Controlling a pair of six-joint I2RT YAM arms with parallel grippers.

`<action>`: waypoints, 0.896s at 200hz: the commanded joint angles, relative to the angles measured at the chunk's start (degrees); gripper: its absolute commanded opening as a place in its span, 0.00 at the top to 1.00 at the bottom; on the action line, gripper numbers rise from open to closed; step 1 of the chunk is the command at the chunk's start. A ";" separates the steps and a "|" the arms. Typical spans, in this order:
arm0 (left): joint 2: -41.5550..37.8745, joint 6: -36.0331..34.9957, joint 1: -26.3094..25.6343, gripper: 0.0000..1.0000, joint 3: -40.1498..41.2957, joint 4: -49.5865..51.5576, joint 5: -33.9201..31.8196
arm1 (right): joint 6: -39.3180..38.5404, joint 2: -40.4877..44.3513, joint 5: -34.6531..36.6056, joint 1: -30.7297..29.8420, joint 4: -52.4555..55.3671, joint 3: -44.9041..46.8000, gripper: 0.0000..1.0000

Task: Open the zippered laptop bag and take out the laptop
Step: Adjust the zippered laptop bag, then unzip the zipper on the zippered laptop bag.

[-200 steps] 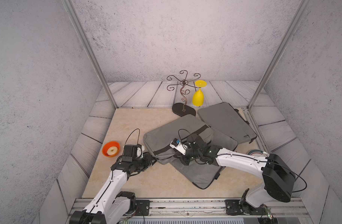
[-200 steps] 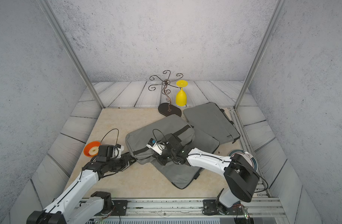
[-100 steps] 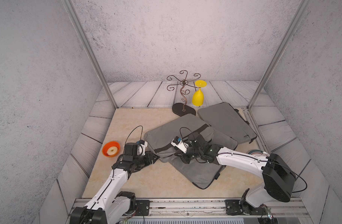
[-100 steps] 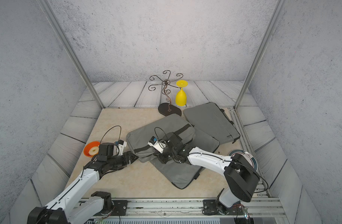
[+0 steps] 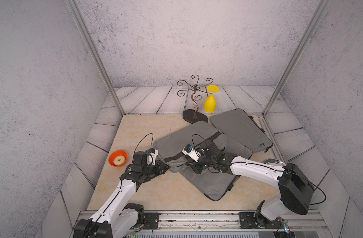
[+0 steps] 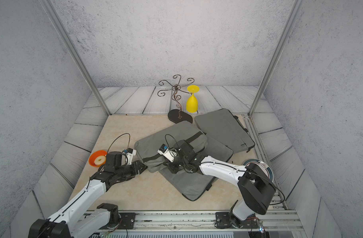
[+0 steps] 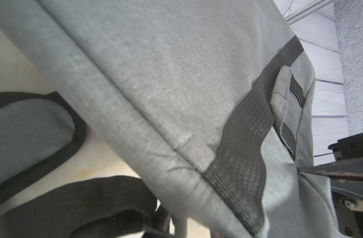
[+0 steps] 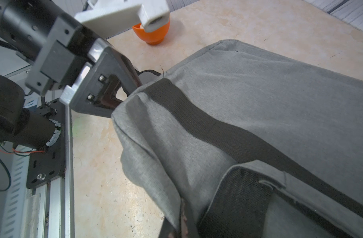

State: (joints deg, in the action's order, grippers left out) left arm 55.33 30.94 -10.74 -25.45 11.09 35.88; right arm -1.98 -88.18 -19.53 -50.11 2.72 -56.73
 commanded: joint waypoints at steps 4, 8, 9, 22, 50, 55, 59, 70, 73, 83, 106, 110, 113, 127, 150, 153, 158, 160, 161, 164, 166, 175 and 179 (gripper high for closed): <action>1.01 -1.29 -0.62 0.66 -0.74 -5.11 -0.02 | 1.98 -1.11 0.16 0.80 -2.25 -1.12 1.00; 1.13 -1.31 -0.73 0.66 -0.89 -5.40 -0.10 | 1.98 -1.12 0.08 0.79 -2.27 -1.10 1.00; 1.20 -1.45 -0.75 0.66 -0.94 -5.39 -0.10 | 2.02 -1.07 0.09 0.80 -2.28 -1.10 1.00; 1.92 -2.44 -0.95 0.66 -1.55 -4.98 -0.73 | 2.06 -1.09 0.09 0.78 -2.17 -1.10 1.00; 4.44 -4.56 -1.30 0.63 -3.13 -4.20 -1.74 | 2.32 -1.20 -0.26 0.78 -2.19 -1.10 1.00; 4.76 -5.03 -1.42 0.62 -3.55 -3.97 -2.18 | 2.36 -1.20 -0.36 0.80 -2.28 -1.02 1.00; 4.99 -5.42 -1.54 0.61 -3.90 -3.91 -2.44 | 2.49 -1.20 -0.50 0.80 -2.34 -0.94 1.00; 5.67 -5.74 -1.75 0.59 -4.67 -3.92 -2.81 | 2.76 -1.14 -0.63 0.78 -2.45 -0.76 1.00; 5.86 -5.72 -1.83 0.59 -4.89 -4.08 -2.81 | 2.77 -1.12 -0.56 0.84 -2.60 -0.69 1.00; 6.49 -5.42 -2.07 0.58 -5.38 -4.92 -2.47 | 2.83 -1.12 -0.55 0.83 -2.59 -0.58 1.00; 7.87 -4.62 -3.64 0.63 -6.05 -6.78 -1.76 | 2.94 -1.19 -0.26 0.89 -2.72 -0.49 1.00; 8.09 -4.63 -3.79 0.65 -6.09 -6.73 -1.75 | 3.01 -1.19 -0.25 0.89 -2.79 -0.49 1.00; 8.25 -4.55 -3.92 0.66 -6.24 -6.65 -1.77 | 3.03 -1.13 -0.21 0.89 -2.81 -0.49 1.00; 8.74 -4.35 -4.19 0.73 -6.28 -5.94 -1.68 | 3.03 -1.21 -0.10 0.84 -2.90 -0.58 1.00; 7.77 -4.70 -4.24 0.79 -6.36 -2.37 -2.32 | 3.10 -1.20 0.04 1.09 -2.77 -0.49 1.00; 7.51 -4.81 -4.25 0.79 -6.43 -1.55 -2.46 | 3.05 -1.13 0.05 1.14 -2.80 -0.49 1.00; 7.08 -5.03 -4.29 0.79 -6.46 -0.35 -2.87 | 3.16 -1.12 0.10 1.24 -2.79 -0.42 1.00; 6.92 -5.08 -4.29 0.79 -6.46 0.14 -3.00 | 3.17 -1.12 0.10 1.24 -2.80 -0.40 1.00; 6.82 -5.09 -4.33 0.79 -6.54 0.50 -3.09 | 3.19 -1.12 0.06 1.24 -2.81 -0.40 1.00; 6.57 -5.16 -4.26 0.79 -6.56 1.11 -3.30 | 3.28 -1.07 0.14 1.36 -2.87 -0.40 1.00; 6.42 -5.18 -4.24 0.79 -6.57 1.69 -3.41 | 3.29 -1.10 0.09 1.40 -2.91 -0.40 1.00; 5.75 -5.29 -4.24 0.80 -6.75 3.68 -3.76 | 3.38 -1.12 0.11 1.59 -2.85 -0.40 1.00; 5.53 -5.23 -4.21 0.81 -6.73 4.40 -3.72 | 3.43 -1.12 0.16 1.61 -2.89 -0.40 1.00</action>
State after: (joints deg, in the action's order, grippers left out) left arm 62.81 26.89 -14.28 -30.50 10.81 32.49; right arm -0.54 -88.23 -19.57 -48.97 2.28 -56.73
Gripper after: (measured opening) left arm 0.206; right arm 0.059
